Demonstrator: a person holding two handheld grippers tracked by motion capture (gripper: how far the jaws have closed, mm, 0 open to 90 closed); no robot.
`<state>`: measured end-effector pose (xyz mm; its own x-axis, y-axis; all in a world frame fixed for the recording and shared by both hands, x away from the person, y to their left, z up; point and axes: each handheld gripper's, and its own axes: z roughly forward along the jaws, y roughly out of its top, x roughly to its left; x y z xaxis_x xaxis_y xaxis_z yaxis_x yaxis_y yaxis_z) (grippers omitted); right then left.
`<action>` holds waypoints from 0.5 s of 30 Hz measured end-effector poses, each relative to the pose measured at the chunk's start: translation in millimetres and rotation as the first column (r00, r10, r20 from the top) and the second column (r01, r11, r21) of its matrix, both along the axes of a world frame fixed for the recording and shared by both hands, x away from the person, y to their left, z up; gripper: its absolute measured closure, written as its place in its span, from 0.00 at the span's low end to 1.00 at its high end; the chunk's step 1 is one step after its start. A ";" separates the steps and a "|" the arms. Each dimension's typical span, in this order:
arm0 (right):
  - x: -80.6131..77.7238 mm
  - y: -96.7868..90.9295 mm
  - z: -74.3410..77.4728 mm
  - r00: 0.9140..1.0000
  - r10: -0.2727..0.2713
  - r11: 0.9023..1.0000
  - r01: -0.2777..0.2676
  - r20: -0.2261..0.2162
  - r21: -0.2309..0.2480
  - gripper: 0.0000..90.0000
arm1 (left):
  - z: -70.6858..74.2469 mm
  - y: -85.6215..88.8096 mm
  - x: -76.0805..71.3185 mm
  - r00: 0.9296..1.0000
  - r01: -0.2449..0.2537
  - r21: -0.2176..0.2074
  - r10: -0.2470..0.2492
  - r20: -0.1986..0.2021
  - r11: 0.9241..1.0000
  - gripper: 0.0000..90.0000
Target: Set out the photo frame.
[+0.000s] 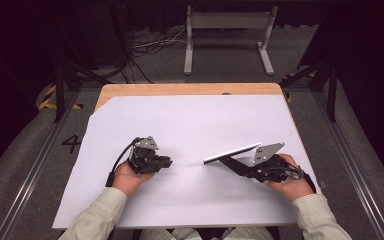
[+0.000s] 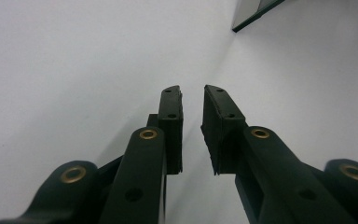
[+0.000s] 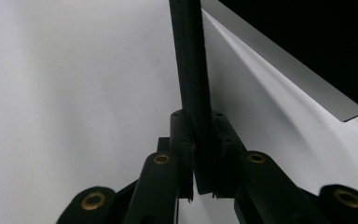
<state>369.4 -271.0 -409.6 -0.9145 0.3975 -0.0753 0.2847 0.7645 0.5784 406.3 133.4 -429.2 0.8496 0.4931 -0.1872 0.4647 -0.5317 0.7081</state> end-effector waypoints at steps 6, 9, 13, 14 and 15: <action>1.7 -0.7 -4.7 1.000 -0.029 1.000 0.029 -0.005 -0.011 0.88 | 0.0 -1.2 0.4 1.000 0.003 -0.001 -0.003 0.000 1.000 0.86; 1.8 -1.5 -5.5 0.999 -0.037 0.999 0.037 -0.005 -0.006 0.87 | -0.2 -2.4 0.8 1.000 0.008 0.003 -0.008 0.003 1.000 0.86; 1.8 -2.2 -6.1 0.999 -0.041 0.999 0.041 0.003 -0.002 0.86 | -0.2 -3.3 1.2 1.000 0.009 0.003 -0.009 0.004 1.000 0.86; 1.7 -2.3 -6.2 0.999 -0.045 0.999 0.045 0.003 -0.002 0.86 | -0.3 -3.5 1.3 1.000 0.010 0.002 -0.010 0.004 1.000 0.86; 1.6 -2.5 -6.3 0.999 -0.049 0.999 0.049 0.005 -0.001 0.85 | -0.3 -3.7 1.4 1.000 0.011 0.003 -0.011 0.004 1.000 0.86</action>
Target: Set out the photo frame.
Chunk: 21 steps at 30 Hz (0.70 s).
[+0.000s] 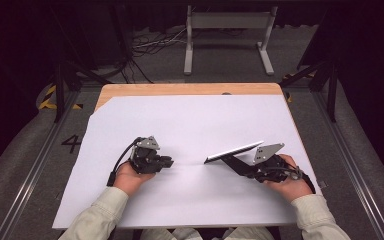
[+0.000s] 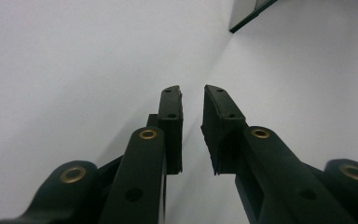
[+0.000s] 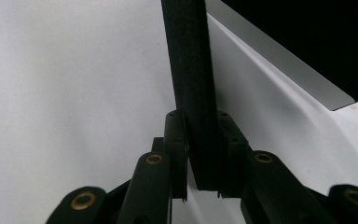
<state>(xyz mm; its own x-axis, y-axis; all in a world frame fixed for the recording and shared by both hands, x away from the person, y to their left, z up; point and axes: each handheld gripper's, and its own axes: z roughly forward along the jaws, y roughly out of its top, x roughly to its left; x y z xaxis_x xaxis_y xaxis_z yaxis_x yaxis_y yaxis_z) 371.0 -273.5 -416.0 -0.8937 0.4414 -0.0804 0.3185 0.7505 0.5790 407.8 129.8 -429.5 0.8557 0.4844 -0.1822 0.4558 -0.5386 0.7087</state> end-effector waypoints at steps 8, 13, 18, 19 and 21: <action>-0.4 -2.9 1.0 1.000 -0.021 1.000 0.021 0.013 0.004 0.81 | -0.3 -1.5 0.4 1.000 0.005 0.001 -0.005 -0.003 1.000 0.86; -1.5 -5.3 4.6 0.999 -0.030 0.999 0.029 0.019 0.021 0.81 | -0.6 -2.2 0.6 1.000 0.008 0.004 -0.008 0.002 1.000 0.86; -3.5 -10.0 12.0 0.998 -0.039 0.998 0.038 0.039 0.041 0.82 | -1.1 -2.6 0.6 1.000 0.006 0.000 -0.006 -0.001 1.000 0.86; -3.8 -11.1 13.1 0.998 -0.042 0.998 0.040 0.042 0.045 0.82 | -1.1 -2.9 0.7 1.000 0.007 0.000 -0.007 0.000 1.000 0.86; -4.6 -13.2 15.2 0.998 -0.043 0.998 0.041 0.046 0.049 0.83 | -1.1 -3.3 1.2 1.000 0.010 0.000 -0.010 0.002 1.000 0.86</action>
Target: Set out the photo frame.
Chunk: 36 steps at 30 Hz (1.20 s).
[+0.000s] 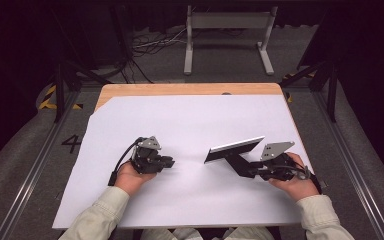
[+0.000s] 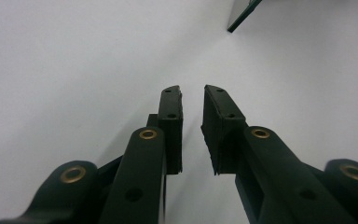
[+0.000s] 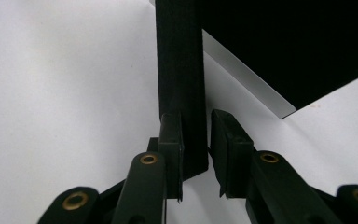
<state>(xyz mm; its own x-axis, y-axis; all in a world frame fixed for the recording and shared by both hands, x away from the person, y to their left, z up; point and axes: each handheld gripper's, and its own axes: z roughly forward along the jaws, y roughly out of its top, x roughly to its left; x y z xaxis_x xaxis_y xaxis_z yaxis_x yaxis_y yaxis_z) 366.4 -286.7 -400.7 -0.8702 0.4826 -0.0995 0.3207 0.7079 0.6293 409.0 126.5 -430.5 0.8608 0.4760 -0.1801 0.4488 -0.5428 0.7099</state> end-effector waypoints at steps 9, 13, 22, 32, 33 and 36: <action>-4.1 -11.4 10.0 1.000 -0.004 0.999 0.003 0.027 0.036 0.86 | 0.5 -2.1 0.0 1.000 0.006 -0.002 -0.006 0.001 1.000 0.86; -6.1 -18.8 14.9 0.999 -0.018 0.998 0.016 0.036 0.058 0.87 | 0.6 -3.0 0.1 1.000 0.007 -0.003 -0.007 0.002 1.000 0.86; -9.3 -30.9 21.5 0.997 -0.052 0.995 0.048 0.052 0.086 0.89 | 1.5 -7.2 0.6 1.000 0.018 -0.003 -0.018 0.009 1.000 0.86; -10.1 -40.9 26.5 0.991 -0.105 0.988 0.095 0.081 0.120 0.91 | 3.6 -15.5 -0.8 0.999 0.022 -0.012 -0.021 0.042 1.000 0.87; -10.1 -41.8 26.6 0.990 -0.110 0.987 0.099 0.084 0.124 0.91 | 4.1 -16.4 -0.7 0.999 0.024 -0.011 -0.024 0.045 1.000 0.87; -9.9 -43.3 26.9 0.989 -0.116 0.986 0.104 0.090 0.127 0.91 | 5.5 -20.5 0.0 0.998 0.027 -0.017 -0.026 0.054 0.999 0.88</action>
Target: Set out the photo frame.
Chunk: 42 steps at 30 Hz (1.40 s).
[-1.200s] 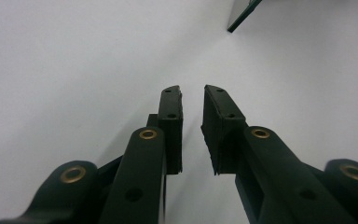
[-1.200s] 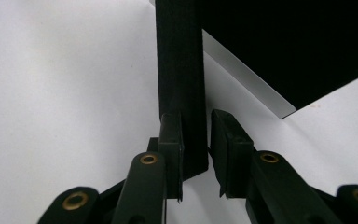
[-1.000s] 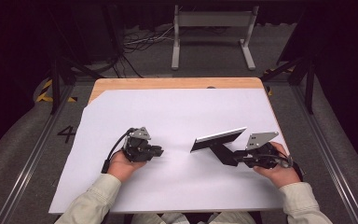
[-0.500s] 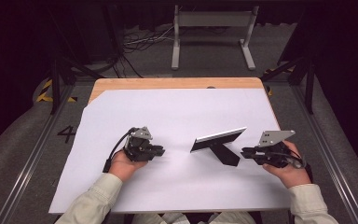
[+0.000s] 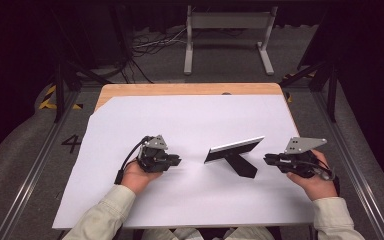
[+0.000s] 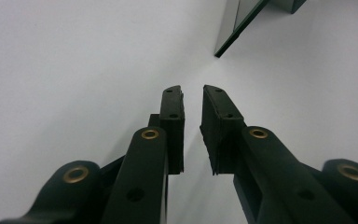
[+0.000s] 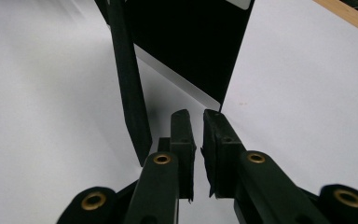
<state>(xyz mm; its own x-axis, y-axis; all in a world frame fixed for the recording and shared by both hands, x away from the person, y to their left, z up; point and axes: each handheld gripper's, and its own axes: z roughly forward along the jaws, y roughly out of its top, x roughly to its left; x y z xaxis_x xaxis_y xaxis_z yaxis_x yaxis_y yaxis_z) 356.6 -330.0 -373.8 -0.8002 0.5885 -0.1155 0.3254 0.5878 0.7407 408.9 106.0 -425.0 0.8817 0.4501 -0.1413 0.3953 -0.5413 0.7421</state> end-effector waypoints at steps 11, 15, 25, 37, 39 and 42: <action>-7.0 -7.7 -1.1 0.999 -0.040 0.999 0.040 0.009 0.011 0.91 | 6.0 -19.5 6.7 1.000 0.029 -0.026 -0.029 0.009 0.999 0.90; -8.3 -10.2 -1.1 0.999 -0.048 0.999 0.048 0.010 0.015 0.91 | 7.7 -29.0 9.3 0.999 0.034 -0.031 -0.034 0.013 0.999 0.90; -7.7 -11.4 -0.5 0.999 -0.052 0.998 0.052 0.011 0.019 0.91 | 2.2 -38.4 11.4 0.998 0.012 -0.052 -0.008 0.062 0.999 0.97; -7.7 -11.3 0.0 0.999 -0.051 0.998 0.050 0.015 0.024 0.92 | -3.0 -53.7 16.2 1.000 0.015 -0.098 -0.016 -0.012 0.995 1.00; -7.7 -11.1 -0.1 0.999 -0.050 0.998 0.050 0.014 0.024 0.92 | -5.1 -56.9 17.2 1.000 0.007 -0.094 -0.009 -0.019 0.996 1.00; -7.6 -11.0 -0.2 0.999 -0.049 0.998 0.049 0.013 0.025 0.91 | -8.1 -62.2 18.6 1.000 0.006 -0.084 -0.008 -0.019 0.996 1.00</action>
